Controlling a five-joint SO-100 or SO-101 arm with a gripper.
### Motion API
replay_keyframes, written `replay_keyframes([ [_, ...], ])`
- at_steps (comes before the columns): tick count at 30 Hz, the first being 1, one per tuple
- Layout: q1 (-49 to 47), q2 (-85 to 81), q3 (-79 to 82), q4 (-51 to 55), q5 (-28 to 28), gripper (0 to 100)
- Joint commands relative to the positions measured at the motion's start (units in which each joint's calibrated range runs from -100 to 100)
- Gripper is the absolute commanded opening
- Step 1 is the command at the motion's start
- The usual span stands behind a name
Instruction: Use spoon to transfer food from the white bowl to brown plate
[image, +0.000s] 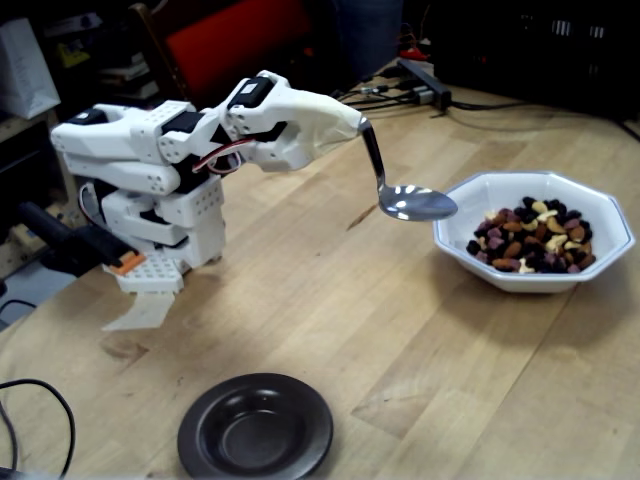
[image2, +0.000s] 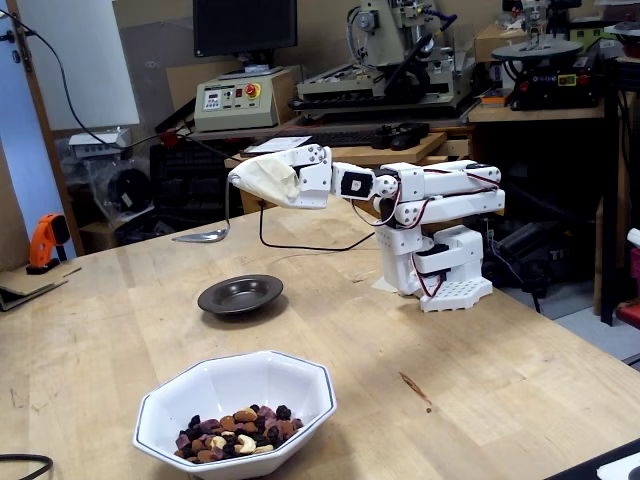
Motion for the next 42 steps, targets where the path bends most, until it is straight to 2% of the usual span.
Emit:
replay_keyframes([
  [1, -0.35, -0.69, -0.33, -1.38, 2.78, 4],
  [5, -0.42, -0.60, -0.24, -1.30, 5.03, 4],
  [21, -5.16, -0.60, -1.39, -1.86, 2.98, 4],
  [31, -5.46, -0.26, -16.70, -1.22, 2.98, 4],
  [42, -5.46, 18.14, -28.38, -1.86, 2.98, 4],
])
